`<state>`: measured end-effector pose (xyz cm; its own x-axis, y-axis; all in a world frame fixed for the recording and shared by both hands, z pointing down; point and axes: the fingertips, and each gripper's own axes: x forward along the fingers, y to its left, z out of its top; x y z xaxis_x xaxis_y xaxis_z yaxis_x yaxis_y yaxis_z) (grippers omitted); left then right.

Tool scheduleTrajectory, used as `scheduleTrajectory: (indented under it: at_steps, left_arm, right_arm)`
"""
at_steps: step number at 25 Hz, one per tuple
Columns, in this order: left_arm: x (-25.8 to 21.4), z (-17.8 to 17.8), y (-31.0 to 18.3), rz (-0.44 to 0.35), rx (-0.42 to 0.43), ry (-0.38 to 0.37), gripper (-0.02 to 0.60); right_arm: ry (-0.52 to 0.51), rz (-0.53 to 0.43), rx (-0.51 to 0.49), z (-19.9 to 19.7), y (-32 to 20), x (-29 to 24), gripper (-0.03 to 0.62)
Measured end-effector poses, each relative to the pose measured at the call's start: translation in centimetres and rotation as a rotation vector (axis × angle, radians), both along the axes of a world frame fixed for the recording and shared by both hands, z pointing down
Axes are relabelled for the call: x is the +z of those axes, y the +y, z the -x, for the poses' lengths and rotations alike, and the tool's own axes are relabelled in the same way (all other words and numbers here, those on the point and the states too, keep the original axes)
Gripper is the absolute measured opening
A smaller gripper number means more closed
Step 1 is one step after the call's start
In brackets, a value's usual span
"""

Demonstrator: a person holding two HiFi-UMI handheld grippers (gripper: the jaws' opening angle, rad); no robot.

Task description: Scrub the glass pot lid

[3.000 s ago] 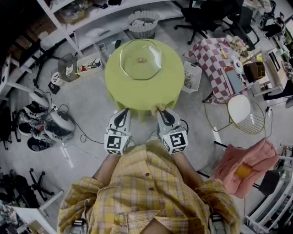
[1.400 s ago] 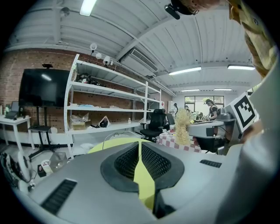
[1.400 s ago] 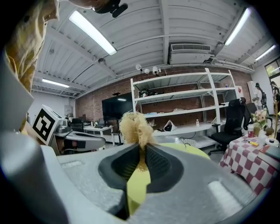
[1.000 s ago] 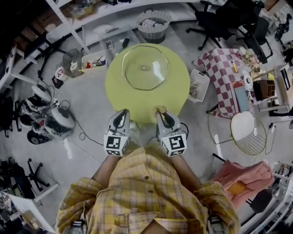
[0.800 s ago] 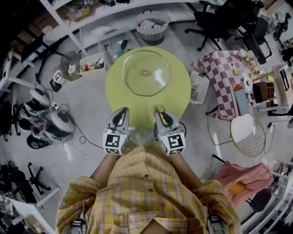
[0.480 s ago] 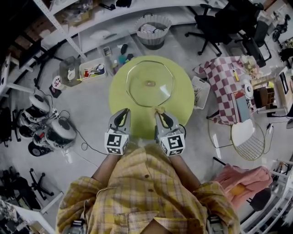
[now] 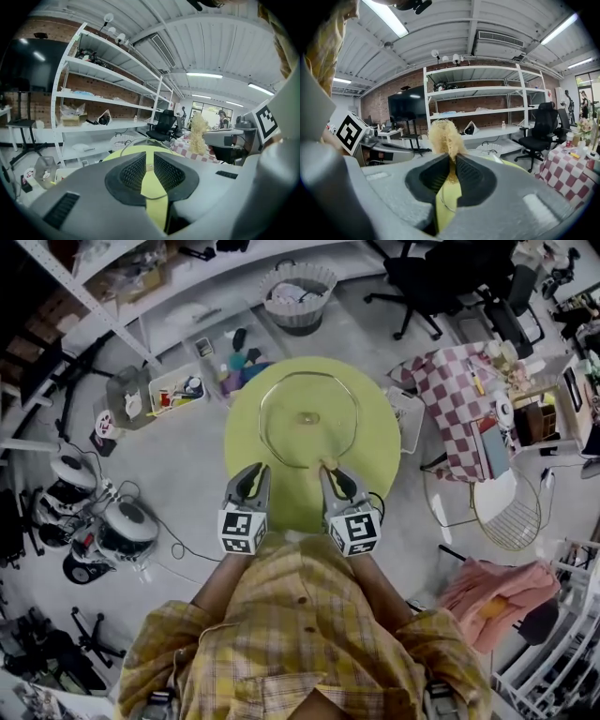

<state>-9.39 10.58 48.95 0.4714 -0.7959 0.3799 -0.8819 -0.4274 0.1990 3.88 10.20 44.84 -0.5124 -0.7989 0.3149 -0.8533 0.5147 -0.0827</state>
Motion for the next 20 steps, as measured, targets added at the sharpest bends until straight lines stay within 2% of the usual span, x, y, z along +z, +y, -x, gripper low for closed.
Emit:
scheduleTrajectory:
  at_steps: [6, 11, 15, 20]
  left_arm:
    - [2.3, 1.1, -2.1, 0.076, -0.003, 0.038, 0.032]
    - [5.3, 1.3, -3.0, 0.157, -0.032, 0.052, 0.032]
    - [6.9, 1.1, -3.4, 0.182, -0.045, 0.042, 0.046]
    - [9.5, 1.2, -4.4, 0.244, -0.112, 0.087, 0.046]
  right_arm:
    - [0.022, 0.032, 0.049, 0.2, -1.4, 0.9, 0.037]
    - [0.028, 0.044, 0.044, 0.0, -1.9, 1.4, 0.037]
    - [0.012, 0.048, 0.042, -0.5, -2.4, 2.0, 0.037]
    - [-0.004, 0.055, 0.016, -0.8, -3.1, 3.1, 0.037]
